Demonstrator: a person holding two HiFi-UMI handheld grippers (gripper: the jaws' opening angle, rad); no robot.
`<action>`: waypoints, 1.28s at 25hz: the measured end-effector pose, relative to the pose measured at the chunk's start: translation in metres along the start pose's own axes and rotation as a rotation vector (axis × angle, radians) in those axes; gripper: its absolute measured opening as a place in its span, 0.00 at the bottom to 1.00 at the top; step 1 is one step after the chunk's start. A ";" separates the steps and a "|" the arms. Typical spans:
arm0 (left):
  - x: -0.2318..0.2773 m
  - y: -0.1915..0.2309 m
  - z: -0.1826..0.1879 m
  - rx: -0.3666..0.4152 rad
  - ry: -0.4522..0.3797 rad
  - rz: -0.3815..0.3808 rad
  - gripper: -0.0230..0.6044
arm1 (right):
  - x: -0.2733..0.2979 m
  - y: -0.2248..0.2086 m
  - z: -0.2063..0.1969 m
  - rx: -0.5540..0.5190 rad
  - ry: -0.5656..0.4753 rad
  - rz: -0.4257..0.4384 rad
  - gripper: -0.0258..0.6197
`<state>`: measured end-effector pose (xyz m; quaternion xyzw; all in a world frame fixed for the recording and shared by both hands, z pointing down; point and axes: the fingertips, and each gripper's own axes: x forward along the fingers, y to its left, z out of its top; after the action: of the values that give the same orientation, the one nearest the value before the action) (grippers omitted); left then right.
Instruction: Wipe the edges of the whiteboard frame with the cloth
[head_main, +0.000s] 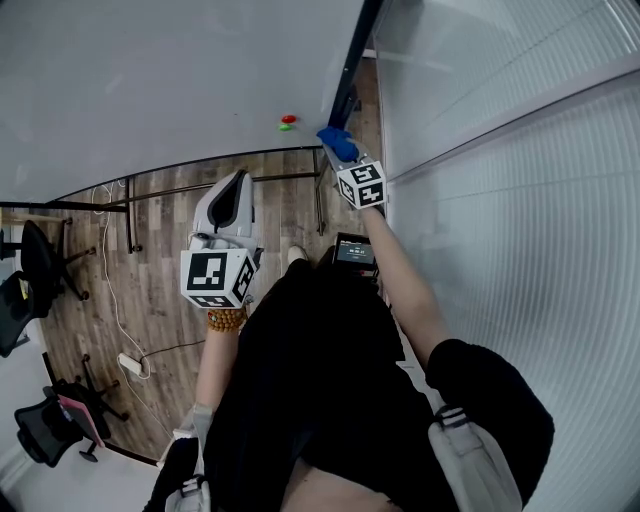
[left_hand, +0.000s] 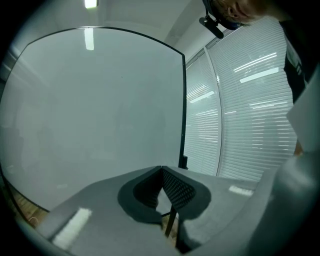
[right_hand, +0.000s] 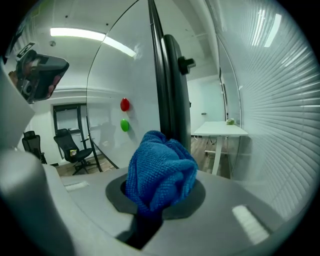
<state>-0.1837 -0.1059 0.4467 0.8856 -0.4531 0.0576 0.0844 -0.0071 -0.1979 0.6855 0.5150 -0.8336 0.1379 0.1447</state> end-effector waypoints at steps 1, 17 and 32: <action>-0.001 0.001 -0.001 0.001 0.000 0.005 0.04 | 0.003 -0.001 -0.006 -0.004 0.015 0.004 0.16; -0.021 0.013 -0.019 -0.024 0.017 0.050 0.04 | 0.036 -0.005 -0.093 -0.025 0.284 0.056 0.17; 0.003 -0.008 -0.030 -0.006 -0.054 -0.029 0.04 | -0.113 0.128 0.131 -0.210 -0.296 0.241 0.15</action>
<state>-0.1764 -0.0971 0.4759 0.8930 -0.4426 0.0309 0.0757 -0.0872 -0.0999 0.5113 0.4084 -0.9110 -0.0102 0.0562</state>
